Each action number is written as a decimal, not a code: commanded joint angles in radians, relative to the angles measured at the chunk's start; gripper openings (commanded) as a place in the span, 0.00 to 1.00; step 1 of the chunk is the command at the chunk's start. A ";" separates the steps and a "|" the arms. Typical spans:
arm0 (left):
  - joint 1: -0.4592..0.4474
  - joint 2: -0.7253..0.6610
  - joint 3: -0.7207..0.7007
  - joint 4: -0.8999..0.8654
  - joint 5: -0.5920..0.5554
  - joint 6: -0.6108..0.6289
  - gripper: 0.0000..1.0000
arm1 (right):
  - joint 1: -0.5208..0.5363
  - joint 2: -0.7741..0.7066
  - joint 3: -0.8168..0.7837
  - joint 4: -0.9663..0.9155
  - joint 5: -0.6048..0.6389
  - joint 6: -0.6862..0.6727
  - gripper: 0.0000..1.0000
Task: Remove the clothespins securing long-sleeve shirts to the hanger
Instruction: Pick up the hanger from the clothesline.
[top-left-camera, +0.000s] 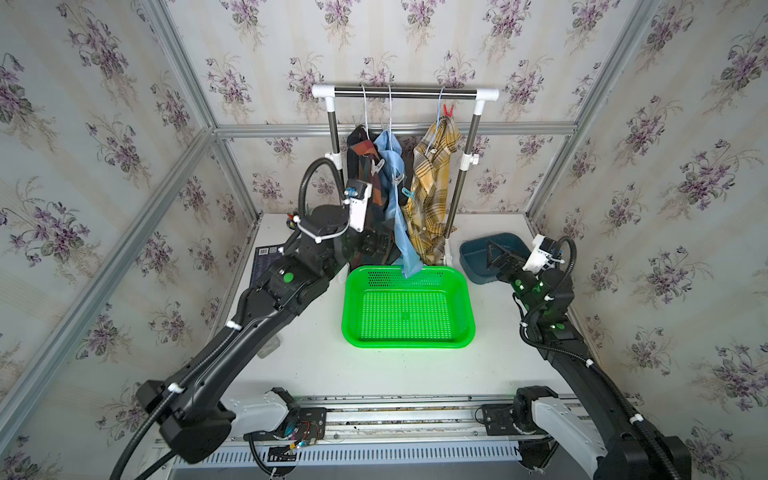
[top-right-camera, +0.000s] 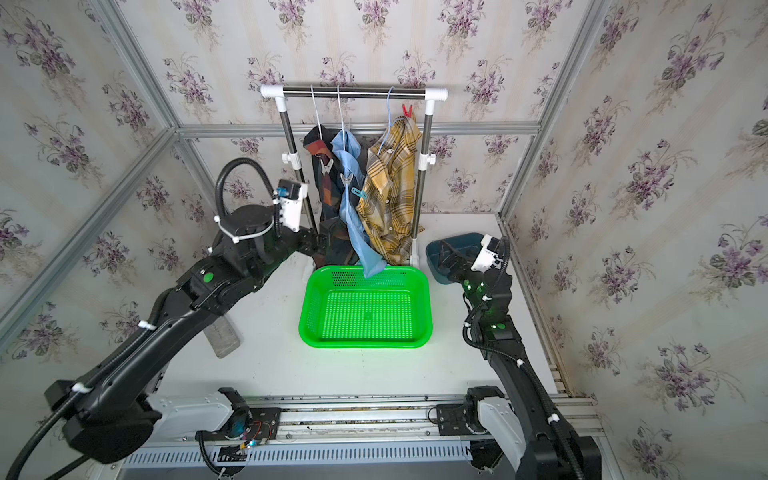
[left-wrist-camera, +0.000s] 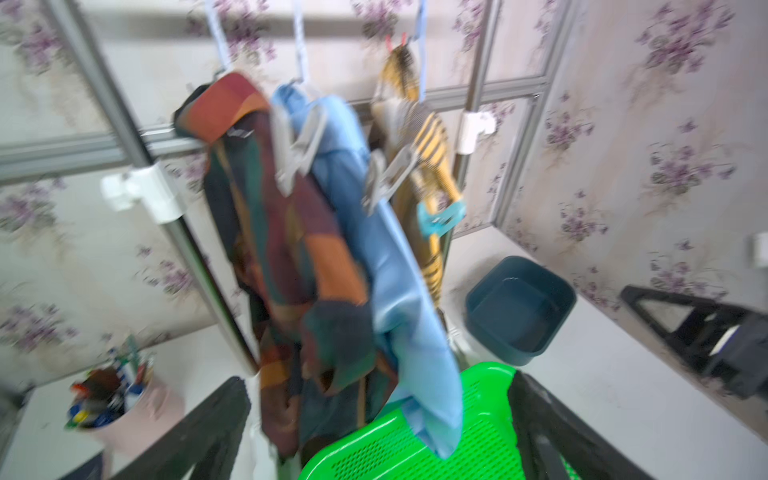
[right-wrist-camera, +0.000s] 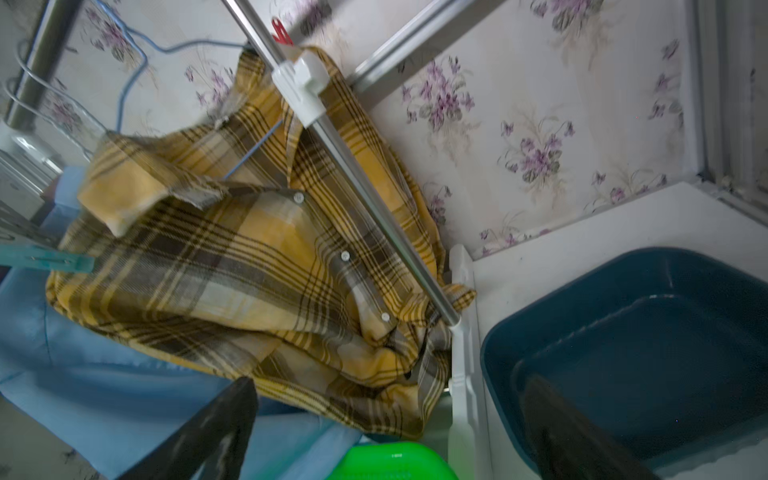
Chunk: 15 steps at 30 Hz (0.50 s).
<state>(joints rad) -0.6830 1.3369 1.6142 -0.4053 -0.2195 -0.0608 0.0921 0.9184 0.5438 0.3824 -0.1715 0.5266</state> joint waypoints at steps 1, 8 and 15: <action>-0.019 0.130 0.173 -0.052 0.086 0.033 0.99 | 0.013 0.016 0.000 -0.085 -0.061 -0.005 1.00; -0.035 0.471 0.614 -0.086 0.126 0.070 0.99 | 0.070 -0.003 -0.069 -0.073 -0.092 0.011 0.99; -0.026 0.749 0.960 -0.119 0.047 0.087 0.99 | 0.134 -0.081 -0.114 -0.102 -0.121 0.006 0.99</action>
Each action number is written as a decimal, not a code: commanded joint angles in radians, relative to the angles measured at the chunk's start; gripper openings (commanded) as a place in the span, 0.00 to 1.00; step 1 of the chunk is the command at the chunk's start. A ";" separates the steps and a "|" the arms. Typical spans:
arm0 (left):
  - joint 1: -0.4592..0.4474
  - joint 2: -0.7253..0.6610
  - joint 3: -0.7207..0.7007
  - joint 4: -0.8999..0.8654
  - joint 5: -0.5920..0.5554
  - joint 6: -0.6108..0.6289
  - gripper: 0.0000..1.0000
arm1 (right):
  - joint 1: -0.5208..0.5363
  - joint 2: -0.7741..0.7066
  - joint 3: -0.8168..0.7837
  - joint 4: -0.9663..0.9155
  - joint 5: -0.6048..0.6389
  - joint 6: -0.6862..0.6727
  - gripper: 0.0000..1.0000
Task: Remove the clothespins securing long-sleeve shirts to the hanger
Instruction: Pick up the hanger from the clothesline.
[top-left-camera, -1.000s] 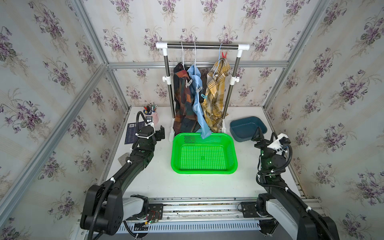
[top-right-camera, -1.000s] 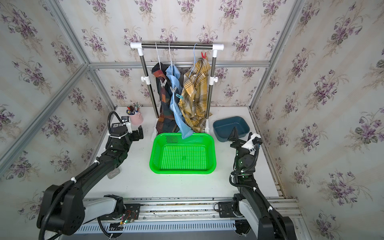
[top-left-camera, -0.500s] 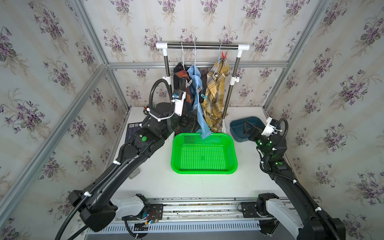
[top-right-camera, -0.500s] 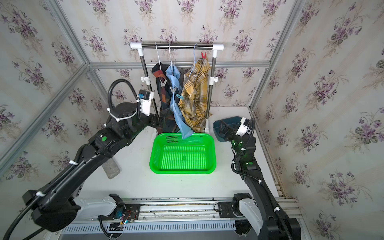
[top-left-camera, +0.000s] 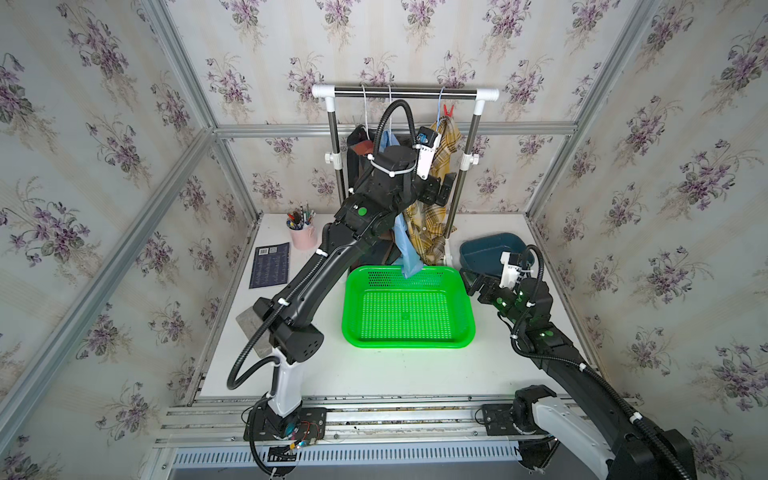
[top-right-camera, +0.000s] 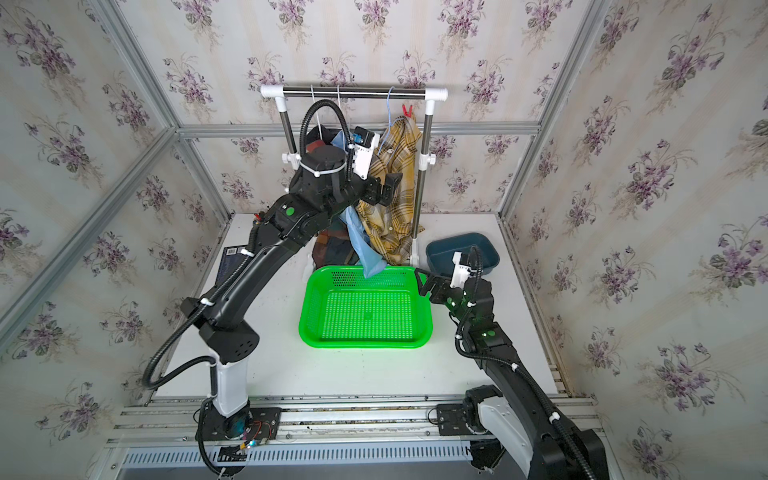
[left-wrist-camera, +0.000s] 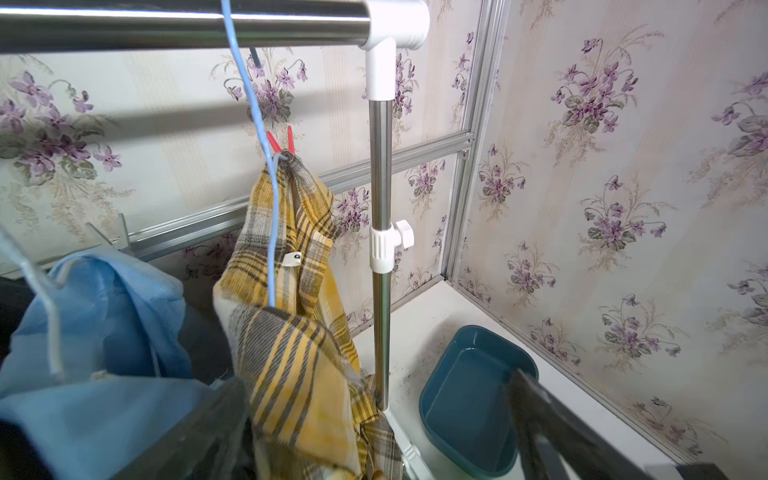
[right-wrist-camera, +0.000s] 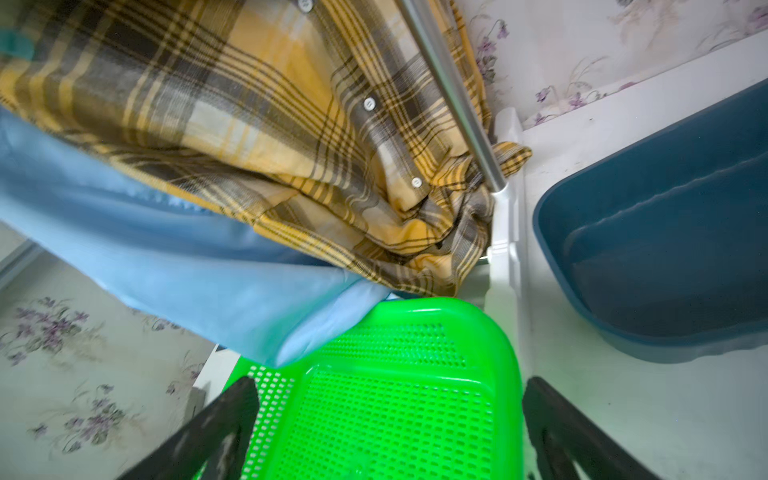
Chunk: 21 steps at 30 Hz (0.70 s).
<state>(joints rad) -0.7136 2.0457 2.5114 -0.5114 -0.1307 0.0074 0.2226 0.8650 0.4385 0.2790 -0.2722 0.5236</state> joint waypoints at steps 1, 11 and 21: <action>0.006 0.061 0.083 -0.011 -0.060 0.024 0.99 | 0.004 -0.050 -0.016 0.000 -0.032 0.010 0.99; 0.022 0.123 0.088 0.045 -0.143 0.071 0.95 | 0.005 -0.171 -0.082 -0.028 -0.078 0.019 1.00; 0.032 0.139 0.073 0.047 -0.065 0.048 0.66 | 0.005 -0.172 -0.096 -0.006 -0.098 0.049 0.98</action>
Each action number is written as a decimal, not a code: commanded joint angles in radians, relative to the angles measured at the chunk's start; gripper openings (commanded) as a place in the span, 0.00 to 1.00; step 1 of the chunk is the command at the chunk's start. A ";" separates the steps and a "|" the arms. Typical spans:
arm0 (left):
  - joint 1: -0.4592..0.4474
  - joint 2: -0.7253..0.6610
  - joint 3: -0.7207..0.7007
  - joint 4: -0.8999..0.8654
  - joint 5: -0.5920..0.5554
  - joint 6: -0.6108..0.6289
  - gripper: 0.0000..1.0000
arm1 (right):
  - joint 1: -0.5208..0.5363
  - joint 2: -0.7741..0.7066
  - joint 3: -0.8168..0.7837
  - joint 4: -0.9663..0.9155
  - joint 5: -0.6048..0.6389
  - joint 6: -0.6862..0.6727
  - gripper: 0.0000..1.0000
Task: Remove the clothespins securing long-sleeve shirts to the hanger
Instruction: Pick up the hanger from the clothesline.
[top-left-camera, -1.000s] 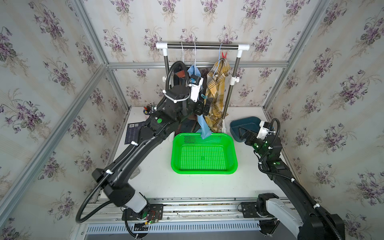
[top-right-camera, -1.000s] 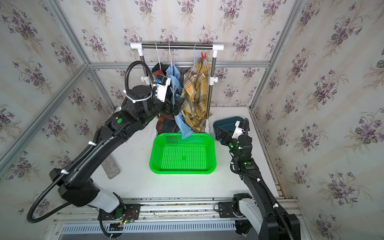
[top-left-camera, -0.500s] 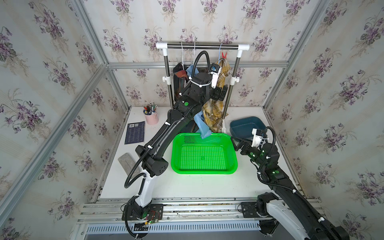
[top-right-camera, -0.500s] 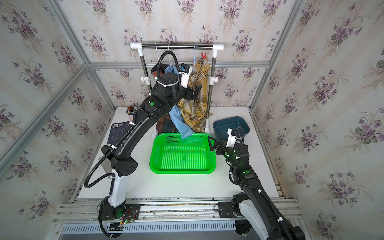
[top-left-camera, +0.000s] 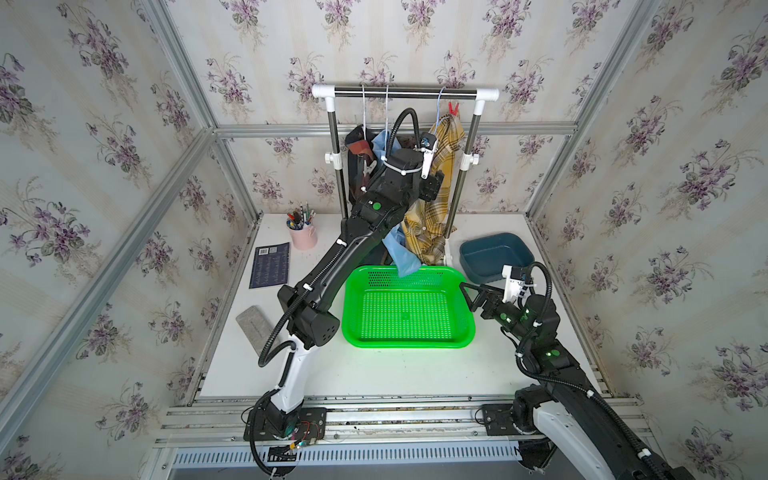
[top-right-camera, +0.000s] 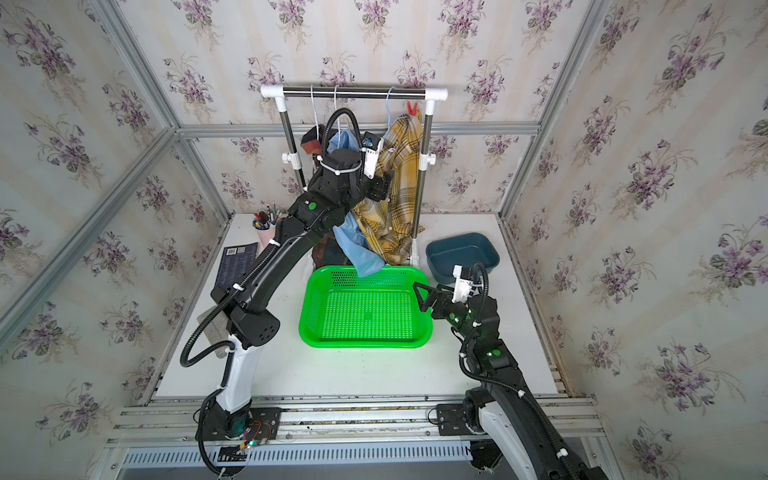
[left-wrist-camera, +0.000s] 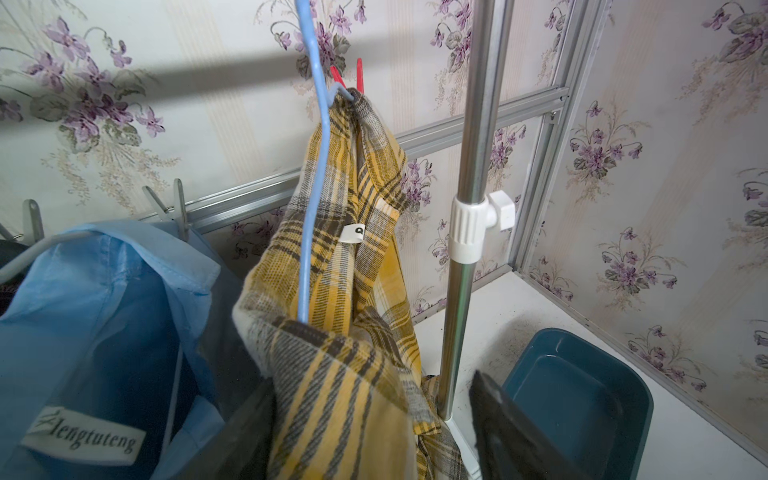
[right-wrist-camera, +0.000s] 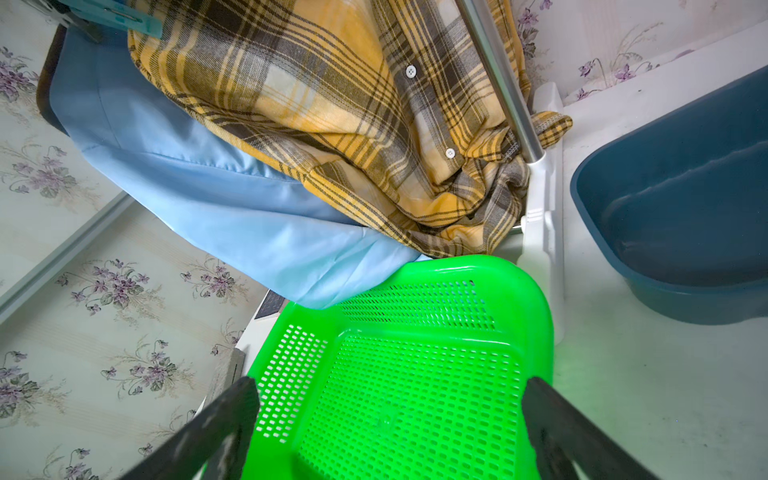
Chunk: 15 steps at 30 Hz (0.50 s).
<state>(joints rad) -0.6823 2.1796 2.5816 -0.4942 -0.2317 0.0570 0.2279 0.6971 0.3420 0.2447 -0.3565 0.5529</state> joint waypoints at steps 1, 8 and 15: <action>0.002 0.009 0.002 0.030 0.043 -0.007 0.62 | 0.000 -0.006 -0.001 0.031 -0.012 0.020 0.98; 0.002 0.006 0.002 0.029 0.105 -0.014 0.37 | -0.001 -0.010 -0.004 0.037 -0.014 0.025 0.98; 0.007 0.034 0.030 0.054 0.142 -0.019 0.27 | -0.001 -0.005 -0.005 0.057 -0.025 0.031 0.98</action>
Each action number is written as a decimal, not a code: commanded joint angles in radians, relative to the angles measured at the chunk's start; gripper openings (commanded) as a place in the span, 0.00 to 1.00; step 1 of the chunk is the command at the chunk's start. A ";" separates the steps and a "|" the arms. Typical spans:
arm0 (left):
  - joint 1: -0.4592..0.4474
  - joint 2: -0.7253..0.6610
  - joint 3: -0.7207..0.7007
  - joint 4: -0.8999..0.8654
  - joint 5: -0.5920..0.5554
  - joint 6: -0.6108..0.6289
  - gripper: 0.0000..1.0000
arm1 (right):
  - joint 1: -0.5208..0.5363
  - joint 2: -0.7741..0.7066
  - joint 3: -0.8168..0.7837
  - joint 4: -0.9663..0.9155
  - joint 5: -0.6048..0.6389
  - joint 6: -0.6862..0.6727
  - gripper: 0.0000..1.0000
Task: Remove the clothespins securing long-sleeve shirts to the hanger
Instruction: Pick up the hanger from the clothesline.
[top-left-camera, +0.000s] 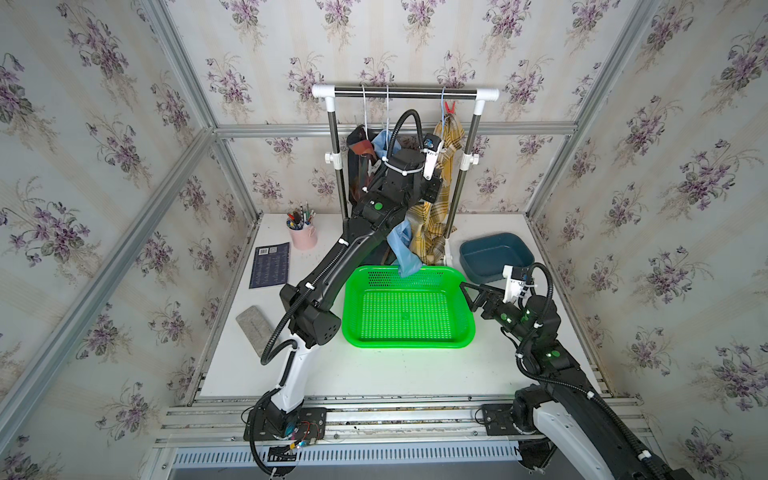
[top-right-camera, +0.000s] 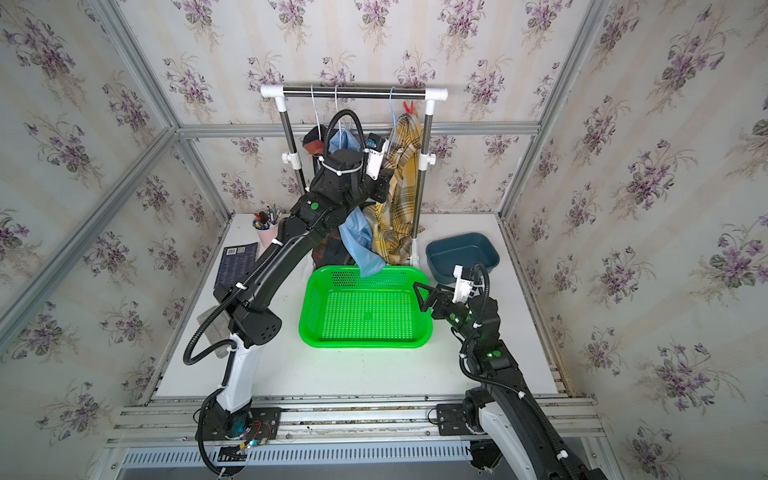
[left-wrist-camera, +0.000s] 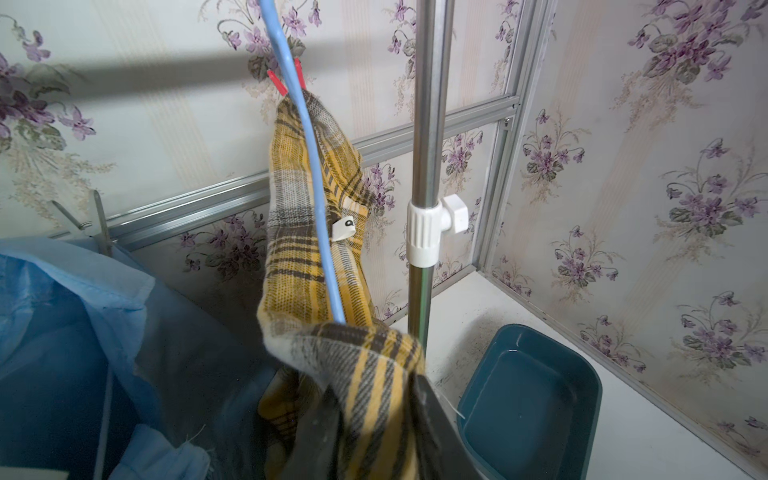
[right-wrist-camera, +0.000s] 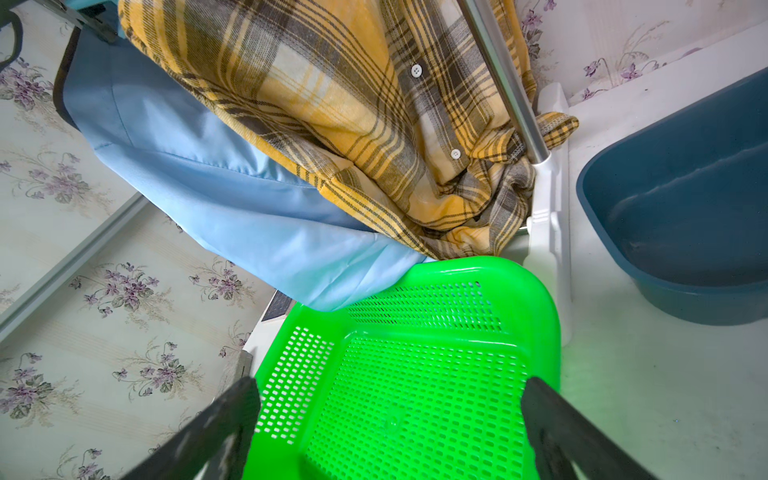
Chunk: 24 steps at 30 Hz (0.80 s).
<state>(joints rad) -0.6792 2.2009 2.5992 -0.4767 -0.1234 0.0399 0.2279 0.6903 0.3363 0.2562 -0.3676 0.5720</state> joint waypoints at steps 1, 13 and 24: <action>0.004 0.018 0.018 0.044 0.041 -0.007 0.28 | -0.001 0.002 0.000 0.046 -0.015 0.014 0.98; 0.008 0.063 0.047 0.116 0.050 -0.027 0.29 | -0.001 -0.015 -0.006 0.049 -0.024 0.021 0.98; 0.007 0.069 0.049 0.143 0.055 -0.040 0.00 | -0.001 -0.048 -0.014 0.043 -0.027 0.031 0.98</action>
<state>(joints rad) -0.6701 2.2753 2.6427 -0.3737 -0.0864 -0.0025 0.2279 0.6479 0.3248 0.2691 -0.3893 0.5850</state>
